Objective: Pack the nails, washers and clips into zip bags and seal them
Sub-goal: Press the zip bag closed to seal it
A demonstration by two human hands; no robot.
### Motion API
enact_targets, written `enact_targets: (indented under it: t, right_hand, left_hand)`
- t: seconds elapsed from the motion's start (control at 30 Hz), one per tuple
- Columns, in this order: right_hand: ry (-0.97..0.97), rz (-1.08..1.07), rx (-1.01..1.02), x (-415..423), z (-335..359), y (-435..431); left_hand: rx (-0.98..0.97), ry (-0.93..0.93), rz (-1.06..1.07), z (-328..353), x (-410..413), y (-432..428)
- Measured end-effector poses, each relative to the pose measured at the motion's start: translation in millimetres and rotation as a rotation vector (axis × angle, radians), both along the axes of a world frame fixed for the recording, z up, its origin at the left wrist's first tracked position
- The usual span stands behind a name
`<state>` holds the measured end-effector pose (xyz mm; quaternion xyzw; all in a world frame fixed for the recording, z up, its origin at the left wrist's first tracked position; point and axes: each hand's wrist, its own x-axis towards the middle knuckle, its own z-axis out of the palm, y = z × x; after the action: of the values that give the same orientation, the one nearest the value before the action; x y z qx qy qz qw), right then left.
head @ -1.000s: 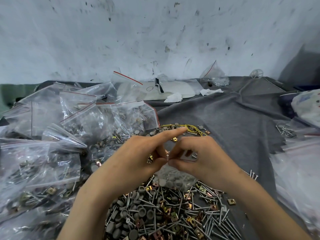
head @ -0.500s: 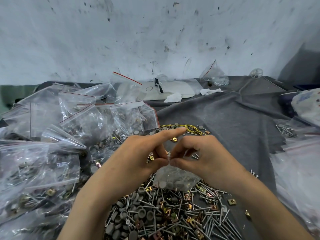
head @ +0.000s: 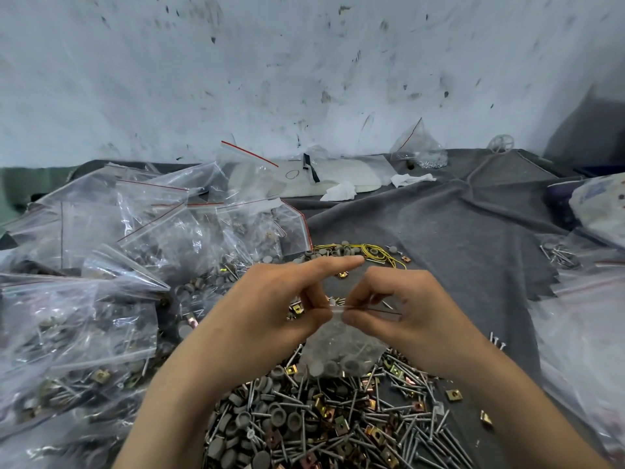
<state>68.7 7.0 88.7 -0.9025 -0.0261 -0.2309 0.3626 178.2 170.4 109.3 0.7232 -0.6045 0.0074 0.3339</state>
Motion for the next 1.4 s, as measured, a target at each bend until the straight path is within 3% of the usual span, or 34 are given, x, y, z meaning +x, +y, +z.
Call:
enact_targets:
  t: [0.2, 0.43, 0.6, 0.77, 1.0, 1.17, 1.3, 1.4]
  right_hand:
    - [-0.098, 0.000, -0.014, 2.8, -3.8, 1.4]
    - [0.001, -0.028, 0.218, -1.0, -12.6, -4.0]
    - [-0.022, -0.027, 0.195, -0.8, -14.4, 1.4]
    - [0.039, -0.033, 0.372, -2.2, -16.5, -1.3]
    - [-0.004, -0.071, 0.261, -3.9, -19.8, -0.7]
    - [0.035, -0.068, 0.390, -3.7, -21.7, -1.5]
    - [-0.001, -0.083, 0.295, -4.3, -25.5, 0.0]
    - [0.026, -0.046, 0.343, -2.2, -24.7, 1.8]
  left_hand:
    - [-0.001, -0.018, 0.056, -3.3, 0.2, -6.9]
    - [0.055, -0.024, 0.055, -5.2, 4.9, -6.1]
    - [0.141, 0.037, 0.017, -9.1, 3.3, -7.5]
    - [0.098, 0.060, 0.031, -6.7, 3.5, -5.8]
    - [0.127, 0.073, 0.023, -10.3, 1.9, -9.1]
    - [0.121, 0.080, 0.026, -10.2, 3.0, -8.1]
    - [0.165, 0.073, 0.019, -12.9, 2.7, -9.5]
    - [0.178, 0.069, 0.018, -14.5, 2.4, -10.0]
